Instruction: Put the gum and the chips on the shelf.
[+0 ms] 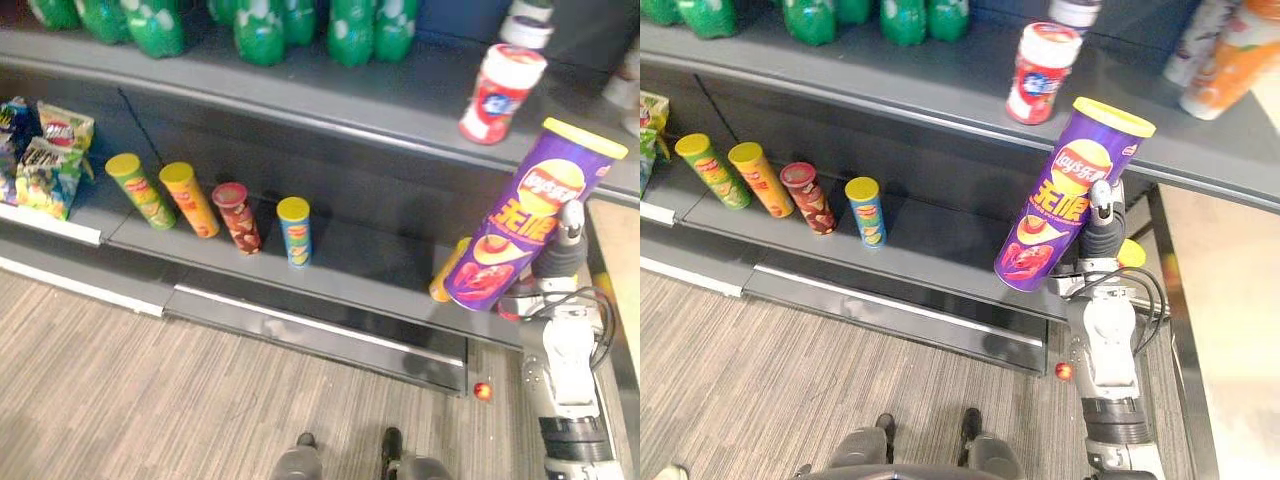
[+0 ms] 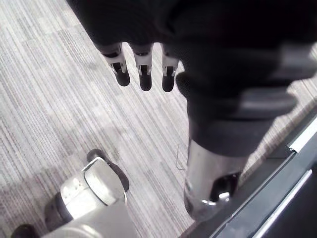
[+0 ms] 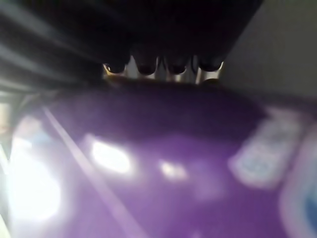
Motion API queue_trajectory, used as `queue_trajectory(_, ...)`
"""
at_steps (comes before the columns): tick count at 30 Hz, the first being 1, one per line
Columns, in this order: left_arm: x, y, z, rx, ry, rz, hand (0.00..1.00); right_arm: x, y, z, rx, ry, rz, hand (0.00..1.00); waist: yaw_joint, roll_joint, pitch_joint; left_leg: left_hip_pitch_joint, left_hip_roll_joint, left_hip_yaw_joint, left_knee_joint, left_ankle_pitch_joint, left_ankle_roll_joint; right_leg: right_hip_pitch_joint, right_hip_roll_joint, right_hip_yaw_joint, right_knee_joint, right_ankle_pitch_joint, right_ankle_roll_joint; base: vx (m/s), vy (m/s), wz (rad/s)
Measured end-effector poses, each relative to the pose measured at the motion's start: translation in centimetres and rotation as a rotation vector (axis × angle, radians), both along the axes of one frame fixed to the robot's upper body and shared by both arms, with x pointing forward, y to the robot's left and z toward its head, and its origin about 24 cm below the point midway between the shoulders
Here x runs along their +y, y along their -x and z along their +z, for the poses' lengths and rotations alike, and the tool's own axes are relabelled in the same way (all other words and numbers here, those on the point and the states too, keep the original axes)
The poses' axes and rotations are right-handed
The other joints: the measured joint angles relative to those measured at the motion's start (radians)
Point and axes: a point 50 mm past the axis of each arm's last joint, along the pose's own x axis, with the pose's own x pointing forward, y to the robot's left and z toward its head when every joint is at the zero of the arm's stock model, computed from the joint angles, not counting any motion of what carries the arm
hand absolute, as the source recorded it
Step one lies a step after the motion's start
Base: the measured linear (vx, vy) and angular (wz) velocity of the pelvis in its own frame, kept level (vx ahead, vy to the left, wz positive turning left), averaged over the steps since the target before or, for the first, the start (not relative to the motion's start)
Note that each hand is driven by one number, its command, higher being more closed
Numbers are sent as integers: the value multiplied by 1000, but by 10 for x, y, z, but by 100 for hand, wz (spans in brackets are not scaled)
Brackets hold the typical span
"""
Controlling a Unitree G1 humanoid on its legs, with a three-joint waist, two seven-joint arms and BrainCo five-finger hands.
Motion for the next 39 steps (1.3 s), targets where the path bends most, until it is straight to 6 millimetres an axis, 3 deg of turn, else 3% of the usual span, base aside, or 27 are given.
queue_trajectory(6,2,1,1,-6,-12,2,0,-8,1,-3,28,-45,-42,100,-14,-4,-4,61,21,75,-164,107,-13,-3,-6,-21,-1,-10,-2,-33,-53,15)
queue_trajectory(11,3,2,1,-1,-14,-23,0,5,-1,-2,46,-66,-9,100,-28,-14,-16,93,21,124,-270,176,-23,-44,-4,11,1,5,-3,5,0,-16)
queue_trajectory(17,-1,-23,2,-47,-9,-98,0,25,-5,2,61,-52,39,100,-52,-5,-10,88,15,135,-270,180,-20,-56,-5,34,2,16,-2,14,6,-10)
queue_trajectory(23,1,-47,5,-102,-19,-129,0,48,-14,7,74,36,82,100,-49,15,27,71,17,147,-270,185,-22,-81,-3,44,3,21,0,-32,-11,-7)
queue_trajectory(32,7,-60,8,-123,-33,-141,0,73,-17,32,-37,95,156,100,-42,20,91,38,18,124,-270,206,-25,-107,-4,25,4,28,1,-5,-11,7)
queue_trajectory(39,6,-61,8,-109,-25,-148,0,76,-12,39,-86,121,107,100,-35,20,98,34,18,126,-270,206,-24,-109,-4,24,3,30,-2,16,-2,0)
